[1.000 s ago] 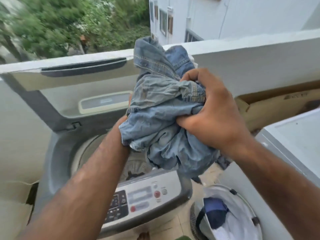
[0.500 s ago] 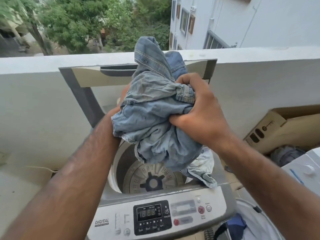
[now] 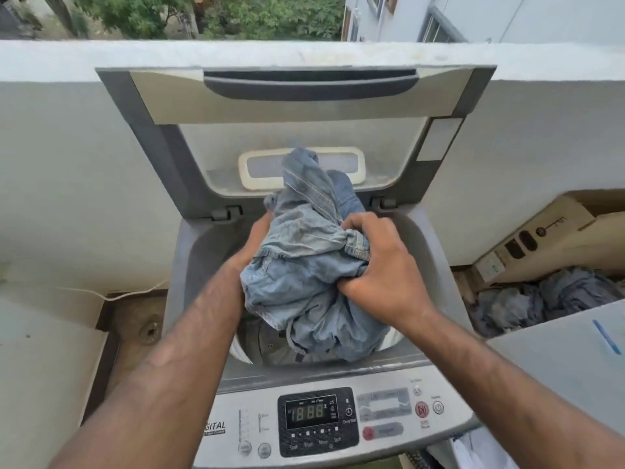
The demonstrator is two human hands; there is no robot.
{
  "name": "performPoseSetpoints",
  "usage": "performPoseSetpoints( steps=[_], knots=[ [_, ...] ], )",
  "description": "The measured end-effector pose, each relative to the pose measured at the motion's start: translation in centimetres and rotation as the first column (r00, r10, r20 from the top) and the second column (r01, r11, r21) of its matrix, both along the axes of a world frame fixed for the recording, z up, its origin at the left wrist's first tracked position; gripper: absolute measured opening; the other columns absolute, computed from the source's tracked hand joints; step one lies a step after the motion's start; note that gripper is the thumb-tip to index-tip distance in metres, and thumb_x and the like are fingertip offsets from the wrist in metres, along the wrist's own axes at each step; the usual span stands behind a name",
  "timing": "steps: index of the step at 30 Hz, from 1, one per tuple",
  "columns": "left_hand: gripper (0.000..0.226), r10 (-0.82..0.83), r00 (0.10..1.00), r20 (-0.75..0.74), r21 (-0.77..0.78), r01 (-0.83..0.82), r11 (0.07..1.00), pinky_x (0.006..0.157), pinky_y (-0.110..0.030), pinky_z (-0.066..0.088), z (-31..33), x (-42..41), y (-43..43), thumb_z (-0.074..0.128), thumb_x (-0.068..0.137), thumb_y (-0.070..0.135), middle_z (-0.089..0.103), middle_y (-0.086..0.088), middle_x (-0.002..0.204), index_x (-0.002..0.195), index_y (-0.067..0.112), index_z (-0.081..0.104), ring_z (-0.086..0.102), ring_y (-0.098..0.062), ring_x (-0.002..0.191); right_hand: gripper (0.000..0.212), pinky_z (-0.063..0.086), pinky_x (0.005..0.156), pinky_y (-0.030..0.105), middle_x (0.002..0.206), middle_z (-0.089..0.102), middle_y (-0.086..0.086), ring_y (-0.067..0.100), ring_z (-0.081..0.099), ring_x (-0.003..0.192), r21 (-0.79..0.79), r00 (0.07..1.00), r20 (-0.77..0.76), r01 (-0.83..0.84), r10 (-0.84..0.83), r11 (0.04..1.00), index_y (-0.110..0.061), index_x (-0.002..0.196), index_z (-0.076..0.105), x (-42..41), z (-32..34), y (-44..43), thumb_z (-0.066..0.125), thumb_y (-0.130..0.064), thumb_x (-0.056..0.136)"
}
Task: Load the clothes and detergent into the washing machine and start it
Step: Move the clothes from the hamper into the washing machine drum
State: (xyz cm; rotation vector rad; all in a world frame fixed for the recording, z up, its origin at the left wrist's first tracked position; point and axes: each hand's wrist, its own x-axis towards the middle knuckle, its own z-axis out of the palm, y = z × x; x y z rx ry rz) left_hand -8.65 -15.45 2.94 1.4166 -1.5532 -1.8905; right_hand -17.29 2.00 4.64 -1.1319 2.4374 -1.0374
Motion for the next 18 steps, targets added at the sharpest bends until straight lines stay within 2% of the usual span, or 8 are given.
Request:
performPoseSetpoints(
  steps=[2, 4, 6, 8, 10, 12, 15, 18],
  knots=[
    [0.037, -0.03, 1.0, -0.002, 0.12, 0.03, 0.992, 0.103, -0.026, 0.04, -2.3, -0.3, 0.3, 0.028, 0.112, 0.005, 0.046, -0.005, 0.082, 0.111, -0.014, 0.06, 0.045, -0.018, 0.081, 0.066, 0.057, 0.076, 0.045, 0.117, 0.047, -0.014, 0.016, 0.061, 0.098, 0.078, 1.0, 0.002, -0.004, 0.004, 0.997, -0.046, 0.118, 0.048, -0.1, -2.9, 0.4, 0.074, -0.013, 0.067],
    [0.041, -0.061, 0.997, 0.047, 0.178, 0.051, 0.983, 0.098, -0.022, 0.043, -4.5, -0.1, 0.8, 0.026, 0.113, 0.003, 0.043, -0.007, 0.079, 0.084, 0.001, 0.055, 0.048, -0.021, 0.083, 0.07, 0.057, 0.077, 0.044, 0.124, 0.046, -0.013, 0.017, 0.061, 0.105, 0.151, 1.0, -0.012, -0.013, 0.015, 0.988, -0.045, 0.124, 0.048, -0.2, -5.5, 0.8, 0.074, -0.013, 0.068],
    [0.036, -0.076, 0.992, 0.101, 0.205, 0.054, 0.977, 0.097, -0.027, 0.042, -6.9, -0.3, 0.8, 0.031, 0.114, 0.011, 0.062, -0.02, 0.11, 0.12, -0.01, 0.059, 0.054, -0.035, 0.119, 0.076, 0.058, 0.083, 0.047, 0.137, 0.044, -0.01, 0.019, 0.058, 0.118, 0.254, 0.998, -0.031, -0.05, 0.059, 0.966, -0.045, 0.136, 0.044, -0.4, -7.9, 1.0, 0.074, -0.02, 0.071],
    [0.047, 0.005, 0.98, 0.201, 0.165, -0.039, 0.986, 0.102, -0.016, 0.039, -8.5, -0.3, 1.0, 0.038, 0.113, 0.015, 0.048, -0.034, 0.151, 0.145, -0.02, 0.04, 0.044, -0.039, 0.144, 0.084, 0.057, 0.091, 0.049, 0.156, 0.033, -0.009, 0.021, 0.048, 0.136, 0.373, 0.993, -0.026, -0.101, 0.119, 0.922, -0.046, 0.149, 0.033, -0.6, -9.8, 1.1, 0.074, -0.03, 0.078],
    [0.06, 0.038, 0.965, 0.26, 0.216, -0.097, 0.972, 0.104, -0.022, 0.048, -11.4, 0.7, 0.3, 0.051, 0.107, 0.036, 0.058, -0.026, 0.146, 0.146, -0.01, 0.051, 0.059, -0.038, 0.13, 0.091, 0.053, 0.101, 0.053, 0.169, 0.018, -0.008, 0.022, 0.034, 0.15, 0.467, 0.988, -0.007, -0.132, 0.152, 0.874, -0.045, 0.157, 0.022, -0.7, -10.9, 1.2, 0.076, -0.04, 0.085],
    [0.064, -0.078, 0.947, 0.312, 0.323, -0.028, 0.946, 0.081, -0.033, 0.053, -13.0, 1.9, 0.2, 0.046, 0.099, 0.055, 0.066, -0.006, 0.135, 0.144, 0.01, 0.056, 0.067, -0.029, 0.107, 0.093, 0.047, 0.108, 0.054, 0.173, 0.011, -0.008, 0.021, 0.027, 0.155, 0.5, 0.987, 0.003, -0.138, 0.158, 0.855, -0.044, 0.161, 0.018, -0.5, -11.6, 1.2, 0.075, -0.044, 0.088],
    [0.056, -0.139, 0.92, 0.367, 0.294, 0.028, 0.956, 0.09, -0.032, 0.034, -12.5, 2.6, 0.3, 0.043, 0.106, 0.045, 0.055, -0.003, 0.138, 0.152, 0.013, 0.044, 0.056, -0.028, 0.12, 0.092, 0.043, 0.109, 0.054, 0.174, 0.011, -0.008, 0.019, 0.027, 0.155, 0.501, 0.986, -0.015, -0.136, 0.166, 0.855, -0.042, 0.163, 0.017, 0.0, -11.8, 1.3, 0.074, -0.042, 0.09],
    [0.048, -0.2, 0.913, 0.356, 0.238, 0.118, 0.964, 0.088, -0.036, 0.036, -11.8, 2.3, 0.6, 0.052, 0.1, 0.04, 0.06, -0.002, 0.123, 0.138, 0.011, 0.055, 0.056, -0.023, 0.11, 0.092, 0.043, 0.109, 0.053, 0.174, 0.012, -0.008, 0.02, 0.031, 0.154, 0.499, 0.984, -0.031, -0.136, 0.174, 0.856, -0.042, 0.163, 0.017, 0.2, -11.7, 1.4, 0.073, -0.041, 0.09]
  ],
)
